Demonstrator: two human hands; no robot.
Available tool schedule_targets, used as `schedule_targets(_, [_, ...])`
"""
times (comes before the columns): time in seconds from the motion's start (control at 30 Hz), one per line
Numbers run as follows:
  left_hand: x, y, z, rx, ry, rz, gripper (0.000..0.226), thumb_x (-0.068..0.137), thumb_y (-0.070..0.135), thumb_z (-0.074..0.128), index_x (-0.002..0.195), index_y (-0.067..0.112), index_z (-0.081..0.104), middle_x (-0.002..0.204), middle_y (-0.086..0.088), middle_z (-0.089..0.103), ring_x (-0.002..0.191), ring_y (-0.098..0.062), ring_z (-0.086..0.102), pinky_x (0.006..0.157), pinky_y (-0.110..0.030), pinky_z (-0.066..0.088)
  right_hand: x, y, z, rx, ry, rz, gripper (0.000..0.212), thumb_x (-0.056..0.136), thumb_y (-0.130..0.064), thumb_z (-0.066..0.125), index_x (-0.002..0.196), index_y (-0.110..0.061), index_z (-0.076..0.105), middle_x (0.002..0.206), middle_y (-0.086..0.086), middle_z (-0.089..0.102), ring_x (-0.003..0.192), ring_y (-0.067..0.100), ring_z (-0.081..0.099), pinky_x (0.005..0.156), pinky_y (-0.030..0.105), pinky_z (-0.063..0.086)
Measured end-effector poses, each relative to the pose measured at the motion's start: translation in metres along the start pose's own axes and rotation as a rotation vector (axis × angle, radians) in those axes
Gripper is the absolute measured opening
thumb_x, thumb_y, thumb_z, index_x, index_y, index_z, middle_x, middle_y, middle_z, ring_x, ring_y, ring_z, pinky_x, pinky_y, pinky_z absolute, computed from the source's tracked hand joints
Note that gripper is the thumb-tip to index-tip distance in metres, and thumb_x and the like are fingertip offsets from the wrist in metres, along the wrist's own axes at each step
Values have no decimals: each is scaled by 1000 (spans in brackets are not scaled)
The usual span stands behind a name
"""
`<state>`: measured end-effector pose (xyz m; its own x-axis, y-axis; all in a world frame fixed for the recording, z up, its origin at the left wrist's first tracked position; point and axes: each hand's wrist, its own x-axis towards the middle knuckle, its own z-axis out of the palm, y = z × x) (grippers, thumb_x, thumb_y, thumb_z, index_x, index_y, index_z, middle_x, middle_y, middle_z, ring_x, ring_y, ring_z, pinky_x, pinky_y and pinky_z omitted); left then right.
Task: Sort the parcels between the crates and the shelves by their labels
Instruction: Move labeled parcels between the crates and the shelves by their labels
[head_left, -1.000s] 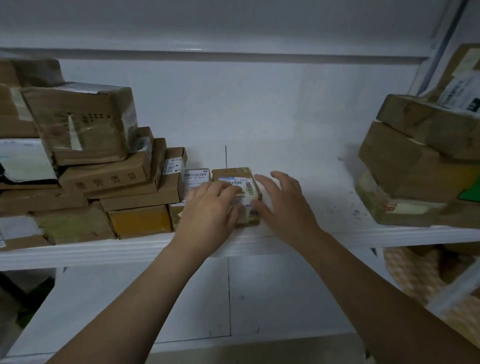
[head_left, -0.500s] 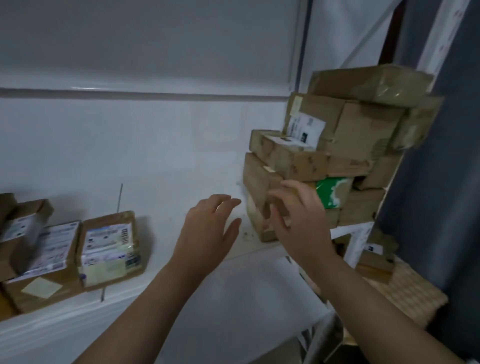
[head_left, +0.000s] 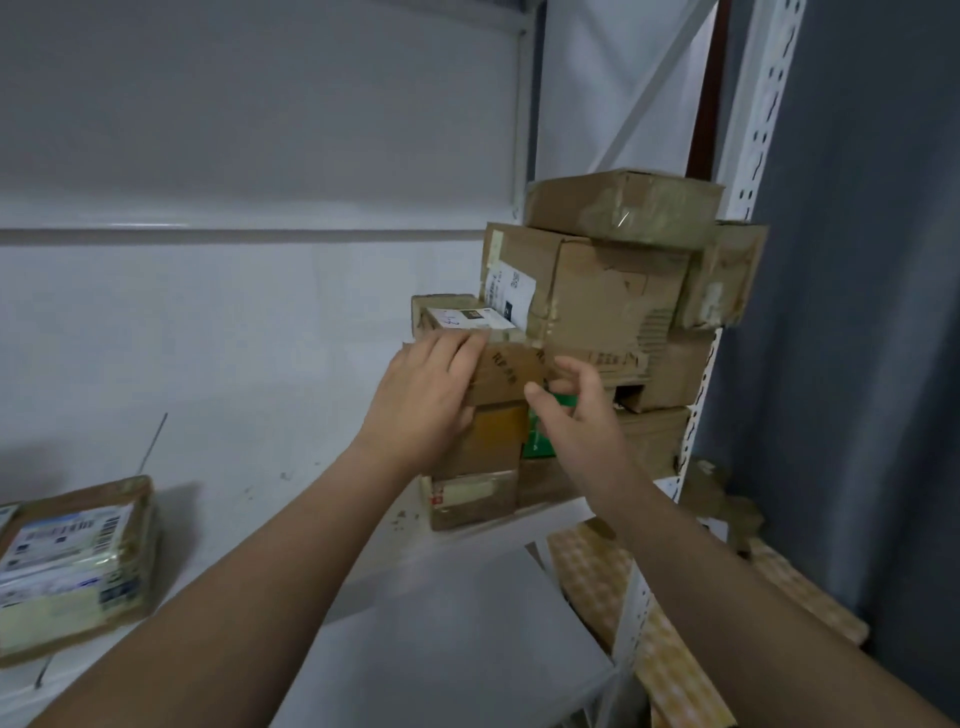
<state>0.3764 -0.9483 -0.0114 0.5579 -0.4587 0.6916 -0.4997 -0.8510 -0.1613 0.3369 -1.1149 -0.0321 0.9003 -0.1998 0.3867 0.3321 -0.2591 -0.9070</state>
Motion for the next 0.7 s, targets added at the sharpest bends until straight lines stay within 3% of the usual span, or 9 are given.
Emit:
schedule_targets(0.07, [-7,0,-1,-20,89,21,65,68,18,78,127,4,53,123,-16,58,113,-37,54,92,-47,46,2,1,1,135,-31,41,50,90,-40,61,133,-27,38,109,-10,56,91,2,64,70,20,54])
schedule_targets(0.13, [-19,3,2,-1,243,62,64,62,18,83,119,3,59,113,-17,64,103,-39,59,85,-47,51,2,-1,8,307,-57,50,45,89,-40,63,127,-30,40,107,-10,59,90,0,66,70,25,57])
schedule_targets(0.23, [-39,10,10,-9,392,123,62,70,23,78,122,8,49,114,-17,65,107,-35,54,91,-45,49,1,-3,19,468,-66,65,32,84,-43,68,108,-39,47,107,-9,60,84,-1,67,63,25,56])
schedule_targets(0.4, [-60,5,-2,-124,284,237,45,93,39,50,119,5,62,122,-12,63,115,-31,56,97,-42,46,0,5,23,455,-13,1,30,79,-24,72,100,-38,55,94,-9,69,85,8,68,61,20,53])
schedule_targets(0.47, [-64,-5,-9,-212,298,91,43,96,37,45,119,5,61,130,-15,56,122,-29,49,102,-42,40,-1,9,15,405,-77,-100,33,80,-17,72,105,-34,57,95,-14,70,85,7,68,62,18,53])
schedule_targets(0.53, [-68,-17,-18,-415,371,-253,48,95,38,50,130,5,49,145,-20,34,135,-21,28,113,-26,22,-2,13,7,385,-171,-181,39,79,-17,72,111,-34,59,103,-15,69,92,9,68,67,21,55])
schedule_targets(0.6, [-70,-31,-24,-591,453,-526,71,87,41,58,143,9,30,153,-21,11,141,-12,9,112,-10,8,-2,16,3,390,-229,-215,47,75,-19,73,115,-39,58,110,-12,68,98,13,68,71,27,56])
schedule_targets(0.63, [-72,-37,-24,-678,470,-596,80,83,41,63,146,13,22,154,-19,8,142,-13,8,113,-12,9,-1,18,3,415,-240,-211,53,73,-19,74,118,-41,56,112,-11,68,100,15,67,74,28,56])
schedule_targets(0.7, [-75,-44,-24,-896,455,-659,82,81,37,70,145,23,21,148,-8,30,137,-12,33,112,-24,29,-1,20,5,506,-218,-171,61,71,-17,75,121,-39,48,112,-10,69,103,15,66,79,30,55])
